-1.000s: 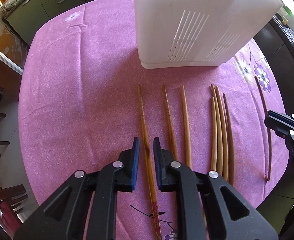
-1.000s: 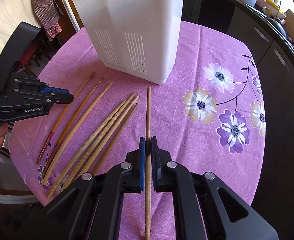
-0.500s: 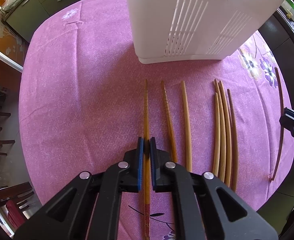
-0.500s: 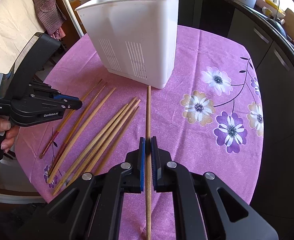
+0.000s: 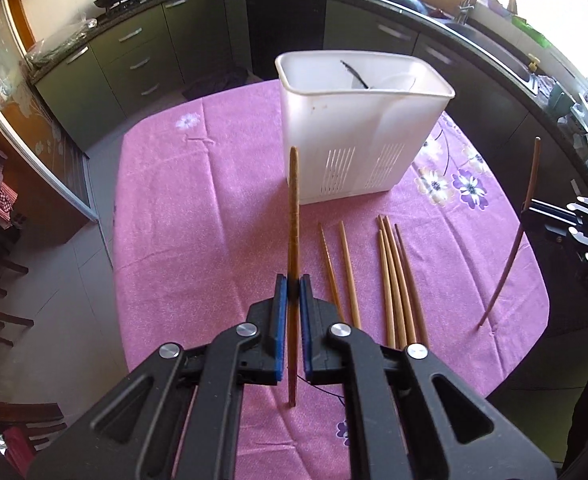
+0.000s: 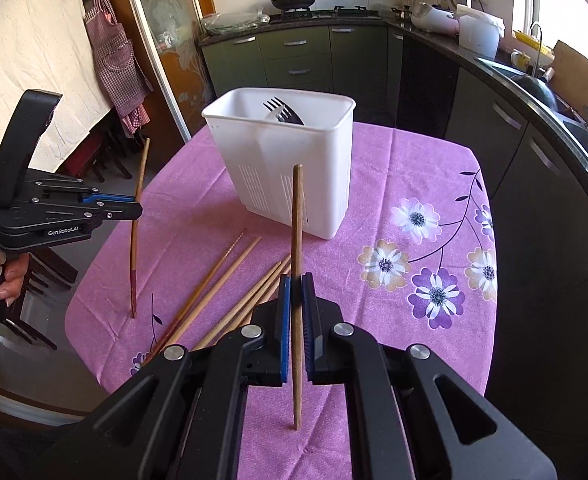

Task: Organize utensils
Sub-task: 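Carry both chopsticks over the white holder and open both tools to drop them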

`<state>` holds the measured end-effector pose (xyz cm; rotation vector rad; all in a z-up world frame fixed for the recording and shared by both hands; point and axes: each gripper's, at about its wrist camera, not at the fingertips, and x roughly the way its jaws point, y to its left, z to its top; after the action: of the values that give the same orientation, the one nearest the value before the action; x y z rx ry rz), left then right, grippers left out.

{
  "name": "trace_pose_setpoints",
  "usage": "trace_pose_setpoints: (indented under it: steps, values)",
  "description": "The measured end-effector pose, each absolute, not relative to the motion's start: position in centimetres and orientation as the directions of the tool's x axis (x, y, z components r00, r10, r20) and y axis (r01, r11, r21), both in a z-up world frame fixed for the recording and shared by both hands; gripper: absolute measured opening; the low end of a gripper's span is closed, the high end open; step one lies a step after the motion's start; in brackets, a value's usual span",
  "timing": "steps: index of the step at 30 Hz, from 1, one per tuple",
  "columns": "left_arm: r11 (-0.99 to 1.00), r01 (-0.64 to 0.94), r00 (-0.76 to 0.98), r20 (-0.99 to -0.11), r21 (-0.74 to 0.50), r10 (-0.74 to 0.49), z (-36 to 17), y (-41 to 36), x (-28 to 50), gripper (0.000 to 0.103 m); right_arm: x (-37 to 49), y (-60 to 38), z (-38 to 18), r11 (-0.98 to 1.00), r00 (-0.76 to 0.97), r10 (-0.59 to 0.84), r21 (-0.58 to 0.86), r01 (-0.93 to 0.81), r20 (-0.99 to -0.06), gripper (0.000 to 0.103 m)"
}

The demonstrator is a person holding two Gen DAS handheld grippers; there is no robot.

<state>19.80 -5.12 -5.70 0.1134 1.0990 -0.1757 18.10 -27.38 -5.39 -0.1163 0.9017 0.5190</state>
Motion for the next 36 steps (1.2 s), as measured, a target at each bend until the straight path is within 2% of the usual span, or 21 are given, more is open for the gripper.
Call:
trace_pose_setpoints:
  steps: [10,23,29,36]
  values:
    - [0.975,0.218,0.529,-0.844,0.035,-0.088,-3.8,-3.5,14.2,0.007,14.7,-28.5,-3.8,0.874,0.558,0.376,0.084,-0.478,-0.74,0.006]
    - [0.974,0.227,0.551,-0.827,0.019,-0.112,-3.1,-2.9,13.3,0.006,14.4,-28.6,-2.8,0.871,0.565,0.395,0.1,-0.481,-0.725,0.006]
    - [0.97,0.241,0.576,-0.807,0.019,-0.128,-0.9,-3.4,14.1,0.006,15.3,-28.5,0.6,0.86,0.59,0.444,0.135,-0.493,-0.675,0.006]
    - [0.965,0.264,0.635,-0.752,-0.001,-0.174,4.7,-4.1,16.1,0.006,18.1,-28.0,7.4,0.843,0.634,0.504,0.173,-0.51,-0.587,0.006]
